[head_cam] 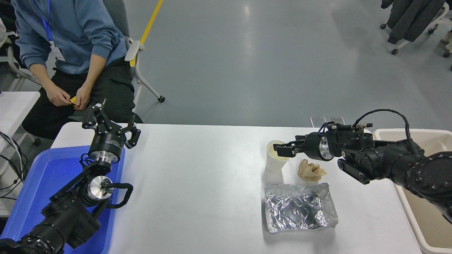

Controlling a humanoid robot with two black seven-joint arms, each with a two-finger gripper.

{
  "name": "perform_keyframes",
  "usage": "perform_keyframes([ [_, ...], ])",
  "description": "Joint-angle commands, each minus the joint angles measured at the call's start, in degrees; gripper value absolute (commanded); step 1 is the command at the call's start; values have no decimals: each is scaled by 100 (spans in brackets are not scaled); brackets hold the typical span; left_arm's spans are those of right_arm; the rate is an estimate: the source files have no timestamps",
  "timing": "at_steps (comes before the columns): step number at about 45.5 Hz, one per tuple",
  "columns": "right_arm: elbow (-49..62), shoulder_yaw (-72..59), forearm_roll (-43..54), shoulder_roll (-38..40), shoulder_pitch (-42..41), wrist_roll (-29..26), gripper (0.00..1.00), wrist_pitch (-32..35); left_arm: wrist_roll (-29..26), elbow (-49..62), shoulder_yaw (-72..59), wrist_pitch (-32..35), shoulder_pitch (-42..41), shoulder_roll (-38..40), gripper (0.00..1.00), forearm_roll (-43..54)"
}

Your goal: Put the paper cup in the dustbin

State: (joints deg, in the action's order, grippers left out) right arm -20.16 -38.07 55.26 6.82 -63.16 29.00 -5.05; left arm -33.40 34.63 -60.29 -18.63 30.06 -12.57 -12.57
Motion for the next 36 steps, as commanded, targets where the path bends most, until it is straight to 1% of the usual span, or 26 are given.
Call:
perform_keyframes([
  [1,512,-165,12,-163,242,88,90,-31,0,0,0,0,0,0,100,0],
  [2,574,-218,12,-181,269,114,89,-31,0,0,0,0,0,0,100,0],
  [5,697,-289,12,-216,357,141,80,-31,0,0,0,0,0,0,100,0],
  [21,1031,-342,12,-585,620,167,78,-31,0,0,0,0,0,0,100,0],
  [24,1101,-350,12,-673,647,167,68,-22,0,0,0,0,0,0,100,0],
  [27,1119,-350,12,-682,647,167,62,-22,0,0,0,0,0,0,100,0],
  [29,1128,-350,12,-682,647,167,52,-22,0,0,0,0,0,0,100,0],
  [30,1128,-350,12,-682,647,167,48,-22,0,0,0,0,0,0,100,0],
  [33,1128,-350,12,-682,638,167,43,-13,0,0,0,0,0,0,100,0],
  [34,1128,-350,3,-682,629,167,38,-5,0,0,0,0,0,0,100,0],
  [36,1119,-350,3,-682,612,167,22,13,0,0,0,0,0,0,100,0],
])
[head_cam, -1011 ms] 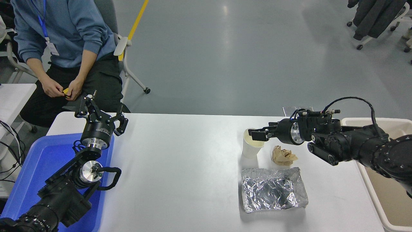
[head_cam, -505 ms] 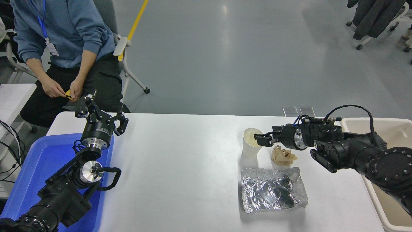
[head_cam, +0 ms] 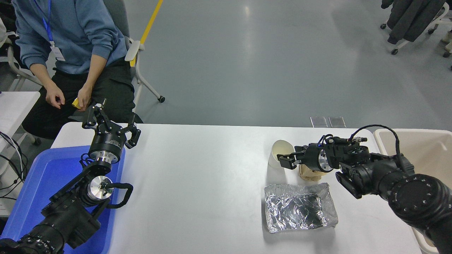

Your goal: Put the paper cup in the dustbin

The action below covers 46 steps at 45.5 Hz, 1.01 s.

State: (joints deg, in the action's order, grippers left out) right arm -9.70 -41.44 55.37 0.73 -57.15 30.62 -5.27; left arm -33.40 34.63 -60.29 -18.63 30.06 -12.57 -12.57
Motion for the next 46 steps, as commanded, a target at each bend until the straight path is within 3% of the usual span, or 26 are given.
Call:
perform_keyframes([
  [1,82,-5,-8,-73,2,5,15,43,0,0,0,0,0,0,100,0],
  [4,65,-5,-26,-73,-33,5,0,61,0,0,0,0,0,0,100,0],
  [24,-15,241,-236,-3,-358,506,0,561,0,0,0,0,0,0,100,0],
  [35,-708,1023,-1387,383,-1131,568,0,1502,0,0,0,0,0,0,100,0],
  [46,-2175,1454,-2591,1376,-2405,234,0,2214,0,0,0,0,0,0,100,0],
])
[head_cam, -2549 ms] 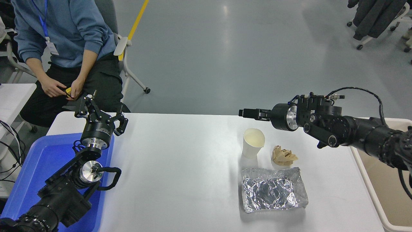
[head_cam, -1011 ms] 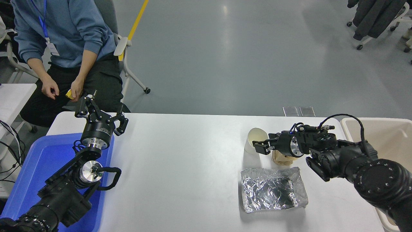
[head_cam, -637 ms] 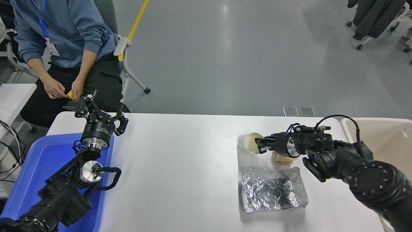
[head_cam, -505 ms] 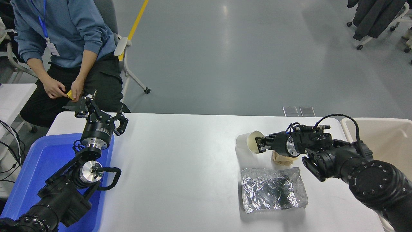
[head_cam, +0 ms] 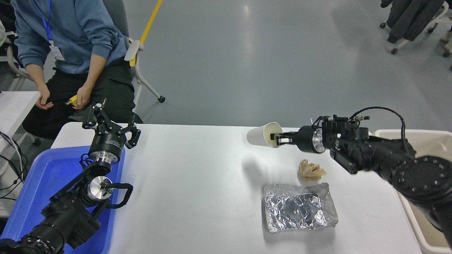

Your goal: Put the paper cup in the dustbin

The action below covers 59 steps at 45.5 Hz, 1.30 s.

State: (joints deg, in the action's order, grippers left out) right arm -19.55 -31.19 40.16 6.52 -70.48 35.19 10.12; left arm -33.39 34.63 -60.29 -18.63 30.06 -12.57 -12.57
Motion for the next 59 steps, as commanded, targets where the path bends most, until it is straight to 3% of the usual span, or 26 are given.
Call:
perform_keyframes([
  [1,-1331,429,-1133,894,-1168,-257,0,702,0,0,0,0,0,0,100,0],
  [12,-2360,420,-1318,1940,-1916,-416,0,1027,0,0,0,0,0,0,100,0],
  [26,-2352,438,-1309,3689,-2347,-416,0,2011,0,0,0,0,0,0,100,0],
  [35,-2229,429,-1292,4752,-2426,-416,0,2205,0,0,0,0,0,0,100,0],
  [42,-1703,350,-1283,5403,-2181,-425,0,2196,0,0,0,0,0,0,100,0],
  [50,-727,429,-1379,5887,-1285,-425,0,2117,0,0,0,0,0,0,100,0],
  [59,389,473,-2731,5764,-63,-732,0,2100,0,0,0,0,0,0,100,0],
])
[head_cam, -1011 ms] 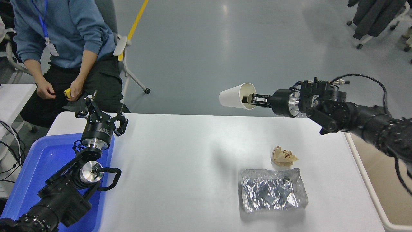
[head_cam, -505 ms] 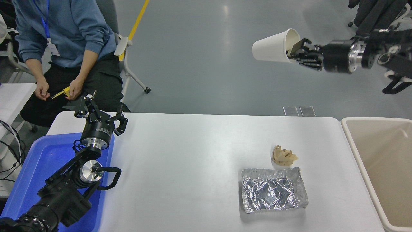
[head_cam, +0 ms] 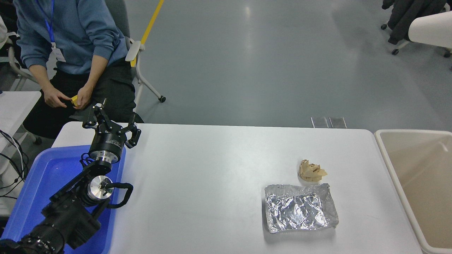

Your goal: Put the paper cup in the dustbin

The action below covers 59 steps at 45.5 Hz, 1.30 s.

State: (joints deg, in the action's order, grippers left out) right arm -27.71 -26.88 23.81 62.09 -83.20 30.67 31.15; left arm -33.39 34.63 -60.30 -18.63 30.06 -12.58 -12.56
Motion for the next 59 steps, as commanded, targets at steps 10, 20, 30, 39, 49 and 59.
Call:
perform_keyframes([
  [10,1479,376,-2644,-65,2456,-1088,0,-512,0,0,0,0,0,1,100,-1],
  [20,1496,1474,-3242,-663,3362,-2143,0,-1338,0,0,0,0,0,1,100,-1],
  [30,1654,2767,-3243,-1295,3810,-3040,0,-1910,0,0,0,0,0,1,100,-1],
  [39,1927,3224,-3251,-1963,3943,-3348,0,-2209,0,0,0,0,0,1,100,-1],
  [49,1936,3909,-3251,-2420,4075,-3655,0,-2605,0,0,0,0,0,1,100,-1],
  [59,1936,4349,-3251,-2711,4083,-3858,0,-2869,0,0,0,0,0,1,100,-1],
])
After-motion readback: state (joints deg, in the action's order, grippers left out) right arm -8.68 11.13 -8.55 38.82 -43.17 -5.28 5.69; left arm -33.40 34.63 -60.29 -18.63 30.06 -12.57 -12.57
